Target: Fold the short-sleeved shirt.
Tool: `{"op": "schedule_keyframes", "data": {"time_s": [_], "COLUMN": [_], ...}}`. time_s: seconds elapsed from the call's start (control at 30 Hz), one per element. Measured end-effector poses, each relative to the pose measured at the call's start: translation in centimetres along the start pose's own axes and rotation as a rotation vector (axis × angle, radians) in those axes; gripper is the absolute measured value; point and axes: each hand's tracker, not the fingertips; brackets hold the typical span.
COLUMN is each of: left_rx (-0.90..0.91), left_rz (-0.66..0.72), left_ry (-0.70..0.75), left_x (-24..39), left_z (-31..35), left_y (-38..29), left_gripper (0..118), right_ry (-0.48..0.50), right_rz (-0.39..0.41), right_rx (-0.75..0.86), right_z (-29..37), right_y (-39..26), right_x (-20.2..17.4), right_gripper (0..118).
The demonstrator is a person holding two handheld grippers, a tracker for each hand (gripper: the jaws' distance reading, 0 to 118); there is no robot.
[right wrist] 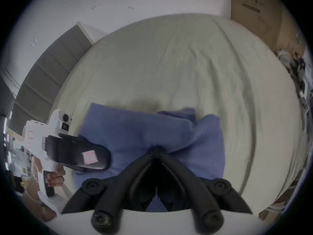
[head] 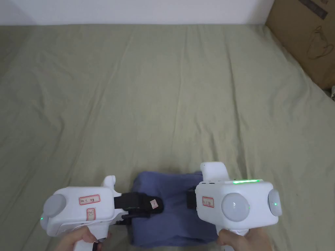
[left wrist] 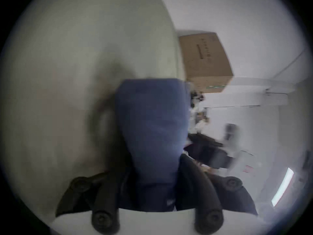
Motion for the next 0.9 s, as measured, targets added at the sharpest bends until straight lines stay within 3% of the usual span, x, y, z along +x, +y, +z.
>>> {"op": "schedule_keyframes", "data": {"time_s": [0.07, 0.23, 0.33, 0.47, 0.73, 0.9], "left_rx": [0.010, 0.000, 0.009, 0.037, 0.106, 0.156], "left_rz": [0.008, -0.047, -0.111, -0.173, -0.251, -0.227], "left_ry": [-0.073, 0.012, 0.087, 0.181, 0.424, 0.578], "left_x": [-0.2, 1.8, 3.1, 4.4, 3.8, 1.0], "left_z": [0.2, 1.1, 2.7, 6.2, 15.9, 23.0], "left_y": [0.0, 0.0, 0.2, 0.1, 0.3, 0.8], "left_gripper": [24, 24, 24, 24, 24, 24], "right_ry": [-0.048, -0.168, -0.291, -0.308, -0.238, -0.204], "right_rz": [0.019, 0.046, 0.097, 0.120, 0.118, 0.158], "right_rx": [0.109, 0.452, 0.678, 0.861, 0.852, 0.817], "right_z": [1.5, 6.5, 9.3, 12.2, 12.2, 10.2], "right_y": [0.4, 1.9, 2.0, 1.5, 1.4, 1.7], "right_x": [-1.0, -4.3, -6.9, -10.1, -16.0, -20.4], "right_gripper": [1, 1, 1, 1, 1, 1]}}
